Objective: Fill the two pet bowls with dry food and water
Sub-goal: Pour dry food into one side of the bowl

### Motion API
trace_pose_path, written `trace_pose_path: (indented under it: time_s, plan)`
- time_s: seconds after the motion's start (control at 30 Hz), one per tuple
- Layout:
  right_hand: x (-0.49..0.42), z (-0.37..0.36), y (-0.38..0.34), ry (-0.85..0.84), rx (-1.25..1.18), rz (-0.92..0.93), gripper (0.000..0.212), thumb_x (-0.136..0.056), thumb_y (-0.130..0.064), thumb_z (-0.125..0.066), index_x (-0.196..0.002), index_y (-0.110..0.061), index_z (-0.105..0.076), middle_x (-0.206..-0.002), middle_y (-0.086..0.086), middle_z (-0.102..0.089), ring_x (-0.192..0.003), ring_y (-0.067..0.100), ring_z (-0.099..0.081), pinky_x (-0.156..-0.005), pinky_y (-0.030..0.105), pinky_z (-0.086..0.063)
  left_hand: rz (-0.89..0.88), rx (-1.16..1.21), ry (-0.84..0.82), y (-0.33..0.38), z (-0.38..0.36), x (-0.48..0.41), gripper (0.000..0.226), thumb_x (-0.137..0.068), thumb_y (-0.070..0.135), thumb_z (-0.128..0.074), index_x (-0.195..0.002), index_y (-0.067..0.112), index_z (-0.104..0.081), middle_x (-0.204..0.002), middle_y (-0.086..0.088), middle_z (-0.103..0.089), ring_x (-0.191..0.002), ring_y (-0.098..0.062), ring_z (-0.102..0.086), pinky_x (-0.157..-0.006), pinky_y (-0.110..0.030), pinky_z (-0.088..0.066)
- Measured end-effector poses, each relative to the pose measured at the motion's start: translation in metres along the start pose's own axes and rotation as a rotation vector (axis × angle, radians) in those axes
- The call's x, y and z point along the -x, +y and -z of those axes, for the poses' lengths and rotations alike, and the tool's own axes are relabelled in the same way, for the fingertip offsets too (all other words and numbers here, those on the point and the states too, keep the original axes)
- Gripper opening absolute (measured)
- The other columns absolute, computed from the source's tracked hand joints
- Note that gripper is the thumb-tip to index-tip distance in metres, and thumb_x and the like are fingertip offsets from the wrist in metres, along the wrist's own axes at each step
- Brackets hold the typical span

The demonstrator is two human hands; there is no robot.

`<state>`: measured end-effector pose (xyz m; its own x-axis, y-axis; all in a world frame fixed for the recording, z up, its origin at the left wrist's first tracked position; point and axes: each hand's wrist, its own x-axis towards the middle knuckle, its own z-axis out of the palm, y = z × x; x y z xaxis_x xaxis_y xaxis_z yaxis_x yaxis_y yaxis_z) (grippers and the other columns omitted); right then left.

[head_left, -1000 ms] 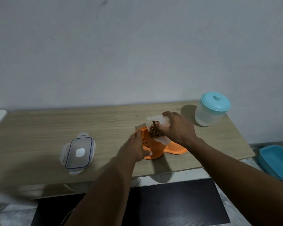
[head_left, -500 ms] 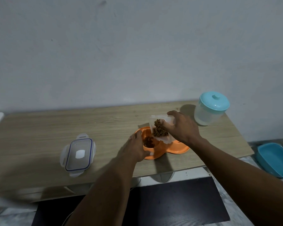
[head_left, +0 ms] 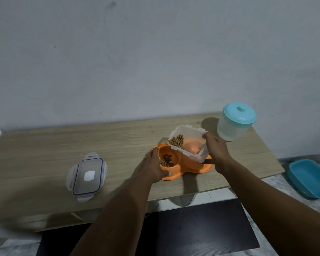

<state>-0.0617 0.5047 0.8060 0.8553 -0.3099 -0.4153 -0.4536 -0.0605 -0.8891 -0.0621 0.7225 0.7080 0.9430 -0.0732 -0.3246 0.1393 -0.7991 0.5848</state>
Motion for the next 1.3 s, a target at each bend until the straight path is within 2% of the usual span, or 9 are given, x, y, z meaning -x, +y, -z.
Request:
trace_pose_path:
  time_s: [0.07, 0.13, 0.23, 0.33, 0.4, 0.5, 0.8, 1.07, 1.3]
  plan:
    - [0.005, -0.002, 0.006, -0.023, -0.138, -0.081, 0.014, -0.095, -0.034, -0.052, -0.101, -0.026, -0.062, -0.105, 0.015, -0.066, -0.097, 0.036, -0.065, -0.062, 0.042, -0.059, -0.027, -0.068, 0.016, -0.002, 0.0, 0.0, 0.118, -0.051, 0.069, -0.075, -0.147, 0.039, -0.013, -0.155, -0.001, -0.032, -0.142, -0.03, -0.033, -0.115, -0.053, -0.03]
    - [0.01, -0.008, 0.012, -0.053, -0.248, -0.138, 0.024, -0.095, -0.032, -0.052, -0.115, -0.02, -0.061, -0.108, 0.023, -0.066, -0.098, 0.038, -0.065, -0.066, 0.044, -0.059, -0.057, -0.13, 0.048, -0.002, 0.003, 0.005, 0.108, -0.064, 0.068, -0.069, -0.149, 0.034, -0.012, -0.159, -0.002, -0.024, -0.146, -0.031, -0.026, -0.119, -0.053, -0.023]
    - [0.018, -0.027, 0.015, -0.106, -0.363, -0.167, 0.025, -0.096, -0.029, -0.054, -0.118, -0.019, -0.058, -0.111, 0.023, -0.066, -0.098, 0.037, -0.067, -0.079, 0.051, -0.06, -0.081, -0.033, 0.147, 0.005, 0.022, 0.02, 0.067, -0.087, 0.044, -0.056, -0.146, 0.025, -0.029, -0.151, -0.003, -0.041, -0.135, -0.028, -0.044, -0.109, -0.045, -0.039]
    - [0.026, -0.057, 0.012, -0.152, -0.417, -0.157, 0.019, -0.098, -0.027, -0.056, -0.115, -0.02, -0.055, -0.105, 0.013, -0.065, -0.1, 0.035, -0.068, -0.087, 0.055, -0.058, 0.043, 0.265, 0.282, 0.013, 0.049, 0.034, 0.028, -0.097, 0.032, -0.042, -0.113, 0.023, -0.063, -0.116, -0.002, -0.068, -0.104, -0.024, -0.063, -0.092, -0.043, -0.051]
    - [0.031, -0.081, 0.013, -0.179, -0.426, -0.16, 0.017, -0.098, -0.026, -0.056, -0.114, -0.019, -0.054, -0.106, 0.011, -0.064, -0.102, 0.035, -0.066, -0.09, 0.056, -0.056, 0.076, 0.476, 0.348, 0.01, 0.065, 0.04, 0.028, -0.094, 0.036, -0.041, -0.086, 0.026, -0.066, -0.089, -0.001, -0.071, -0.084, -0.024, -0.068, -0.083, -0.048, -0.055]
    - [0.043, -0.119, 0.016, -0.227, -0.425, -0.178, 0.026, -0.098, -0.028, -0.055, -0.119, -0.013, -0.055, -0.113, 0.016, -0.065, -0.103, 0.037, -0.066, -0.085, 0.051, -0.059, 0.087, 0.555, 0.331, -0.005, 0.085, 0.049, 0.023, -0.09, 0.039, -0.053, -0.072, 0.033, -0.065, -0.078, 0.003, -0.073, -0.076, -0.024, -0.071, -0.08, -0.047, -0.058]
    - [0.067, -0.182, 0.041, -0.348, 0.076, -0.01, 0.031, -0.098, -0.036, -0.055, -0.122, -0.016, -0.062, -0.112, 0.007, -0.069, -0.099, 0.025, -0.066, -0.088, 0.047, -0.056, 0.183, 0.517, 0.298, -0.086, 0.111, 0.062, 0.005, -0.09, 0.029, -0.062, -0.091, 0.029, -0.067, -0.094, -0.001, -0.075, -0.089, -0.025, -0.072, -0.088, -0.046, -0.058]
    - [0.064, -0.211, 0.059, -0.31, 0.353, 0.012, 0.043, -0.098, -0.032, -0.057, -0.131, -0.004, -0.058, -0.123, 0.016, -0.066, -0.112, 0.033, -0.06, -0.1, 0.05, -0.05, 0.182, 0.395, 0.208, -0.11, 0.109, 0.064, 0.025, -0.095, 0.018, -0.059, -0.119, 0.016, -0.066, -0.11, -0.007, -0.072, -0.1, -0.025, -0.067, -0.086, -0.032, -0.051]
    - [0.061, -0.21, 0.068, -0.343, 0.518, 0.026, 0.047, -0.096, -0.033, -0.06, -0.134, -0.005, -0.053, -0.128, 0.016, -0.063, -0.117, 0.033, -0.059, -0.1, 0.048, -0.05, 0.203, 0.222, 0.167, -0.119, 0.104, 0.062, 0.026, -0.091, 0.02, -0.061, -0.114, 0.011, -0.067, -0.108, -0.011, -0.072, -0.104, -0.03, -0.066, -0.091, -0.038, -0.053]
